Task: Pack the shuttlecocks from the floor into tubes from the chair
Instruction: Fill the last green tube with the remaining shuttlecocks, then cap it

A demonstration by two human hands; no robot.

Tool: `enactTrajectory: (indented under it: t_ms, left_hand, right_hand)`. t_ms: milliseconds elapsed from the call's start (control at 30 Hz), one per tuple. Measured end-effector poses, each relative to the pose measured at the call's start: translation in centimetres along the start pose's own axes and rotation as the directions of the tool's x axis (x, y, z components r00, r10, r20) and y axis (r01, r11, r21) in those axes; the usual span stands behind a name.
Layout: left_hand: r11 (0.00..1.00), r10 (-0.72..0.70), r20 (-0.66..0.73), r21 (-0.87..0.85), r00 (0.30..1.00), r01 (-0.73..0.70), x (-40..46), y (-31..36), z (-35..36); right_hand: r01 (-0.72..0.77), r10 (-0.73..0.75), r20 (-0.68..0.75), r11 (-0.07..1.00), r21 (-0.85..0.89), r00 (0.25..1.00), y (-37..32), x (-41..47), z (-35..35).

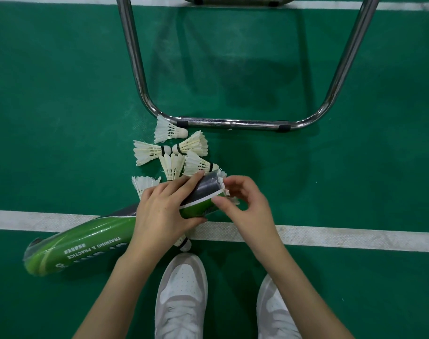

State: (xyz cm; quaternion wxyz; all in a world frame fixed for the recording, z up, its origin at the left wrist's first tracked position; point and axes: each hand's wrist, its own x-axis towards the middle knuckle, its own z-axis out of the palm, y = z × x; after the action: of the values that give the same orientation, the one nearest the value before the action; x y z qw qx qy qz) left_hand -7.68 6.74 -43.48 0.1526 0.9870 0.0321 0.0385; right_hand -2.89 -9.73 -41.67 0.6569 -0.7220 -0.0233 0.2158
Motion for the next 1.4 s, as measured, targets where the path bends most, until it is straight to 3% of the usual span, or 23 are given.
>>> enactTrajectory:
  t_ms: [67,167,400,567,833,1033,1400]
  left_hand:
    - [1.0,0.005,-0.002,-0.005,1.0,-0.005,0.0,0.0,0.0]
    - [1.0,0.011,-0.002,-0.006,1.0,-0.011,-0.2,0.0,0.0]
    - [1.0,0.01,-0.003,-0.007,1.0,-0.01,-0.6,-0.1,-0.5]
    - [1.0,0.009,0.004,-0.023,1.0,-0.009,-0.7,-0.2,-0.5]
    - [0.999,0.021,-0.006,-0.024,1.0,-0.021,-0.9,-0.4,-0.3]
    - [0.999,0.01,-0.006,-0.048,1.0,-0.01,-0.9,-0.3,-0.4]
    - [0.998,-0.003,0.018,-0.064,1.0,0.005,-1.4,-1.1,-0.9]
  right_hand:
    - [-0.02,0.022,0.018,0.991,-0.129,1.0,0.0,-0.1,0.1]
    - [-0.031,0.035,0.016,0.983,-0.182,0.999,0.1,-0.2,0.4]
    - [-0.063,0.068,0.202,0.998,-0.032,0.977,-0.3,0.2,0.4]
    - [-0.104,0.088,0.252,0.993,0.051,0.964,-0.2,0.4,0.3]
    - [-0.13,0.116,0.36,0.991,0.014,0.926,0.0,0.5,-0.1]
    - [-0.092,0.095,0.323,0.995,-0.024,0.942,-0.4,0.7,0.0]
    - [-0.08,0.1,0.418,0.995,-0.064,0.903,-0.5,0.9,0.1]
